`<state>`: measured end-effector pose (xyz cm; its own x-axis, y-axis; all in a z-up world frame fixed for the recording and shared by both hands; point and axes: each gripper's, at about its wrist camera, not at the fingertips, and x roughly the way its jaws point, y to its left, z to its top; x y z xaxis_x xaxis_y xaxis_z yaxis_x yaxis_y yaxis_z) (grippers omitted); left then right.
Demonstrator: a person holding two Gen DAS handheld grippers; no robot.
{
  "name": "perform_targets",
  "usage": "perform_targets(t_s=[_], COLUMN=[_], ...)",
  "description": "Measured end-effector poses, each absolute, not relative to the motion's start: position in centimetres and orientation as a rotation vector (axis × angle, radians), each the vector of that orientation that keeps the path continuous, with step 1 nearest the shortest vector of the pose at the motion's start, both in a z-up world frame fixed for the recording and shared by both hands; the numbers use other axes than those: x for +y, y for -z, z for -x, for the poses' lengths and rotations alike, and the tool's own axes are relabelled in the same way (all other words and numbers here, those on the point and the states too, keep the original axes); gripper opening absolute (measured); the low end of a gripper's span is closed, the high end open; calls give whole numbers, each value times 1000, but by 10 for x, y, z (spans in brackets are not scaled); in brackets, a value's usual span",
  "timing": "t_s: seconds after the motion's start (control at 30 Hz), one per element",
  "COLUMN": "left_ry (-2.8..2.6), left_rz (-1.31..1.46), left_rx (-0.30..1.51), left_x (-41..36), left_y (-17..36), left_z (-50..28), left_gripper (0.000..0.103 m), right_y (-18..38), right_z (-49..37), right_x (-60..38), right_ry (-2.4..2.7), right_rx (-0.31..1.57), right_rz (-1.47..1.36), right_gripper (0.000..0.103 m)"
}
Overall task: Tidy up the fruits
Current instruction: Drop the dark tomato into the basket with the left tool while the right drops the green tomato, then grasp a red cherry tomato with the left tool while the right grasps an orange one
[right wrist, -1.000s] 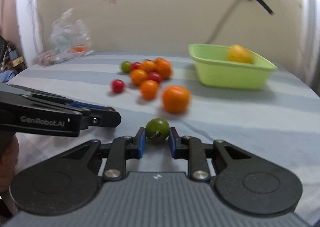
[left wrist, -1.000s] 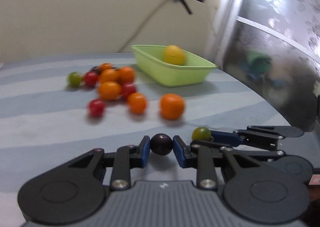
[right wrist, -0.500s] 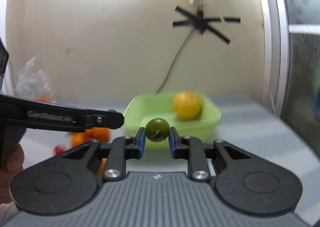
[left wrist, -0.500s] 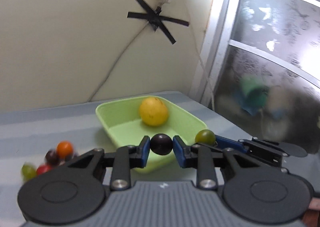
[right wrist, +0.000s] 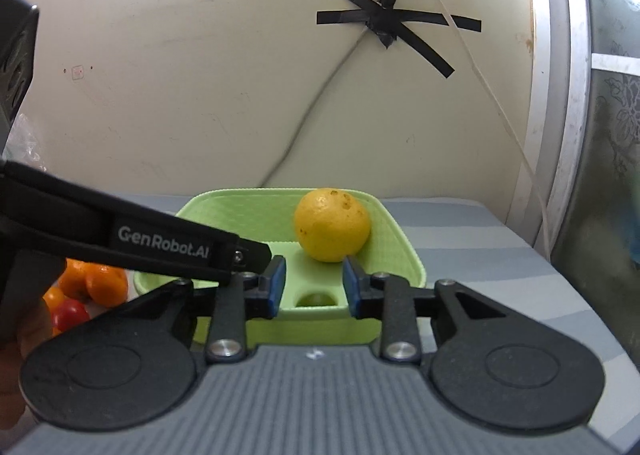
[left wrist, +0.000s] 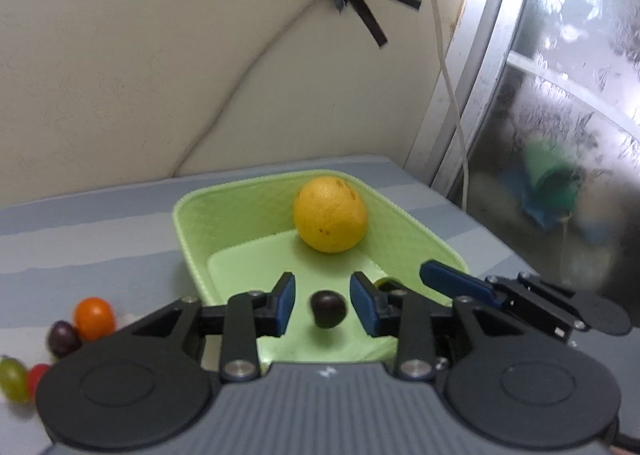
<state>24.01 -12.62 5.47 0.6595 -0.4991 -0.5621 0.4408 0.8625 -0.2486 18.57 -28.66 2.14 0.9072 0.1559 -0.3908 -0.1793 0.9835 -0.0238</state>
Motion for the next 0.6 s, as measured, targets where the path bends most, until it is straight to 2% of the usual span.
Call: perform_targets(t_s=[0.13,0.23,0.43,0.6], left_ry=[514,368,211,243], left_rz=[199,186,206,186], left_rx=[526,476,610,622], left_x=[-62,-12,39,41], left_y=[-92,-95,-51,-35], left_z=[-193,-149,-97,-69], left_gripper=[32,32,32,32], right_y=[-38,-44,-19,-9], right_z=[-161,-125,-71,-58], right_x=[-291,-294,-262,-229], right_ry=[-181,-251,-385,-439], right_rx=[357,345,437,498], right_rz=[1,-91,-149,-59], right_gripper=[34,34,34,34])
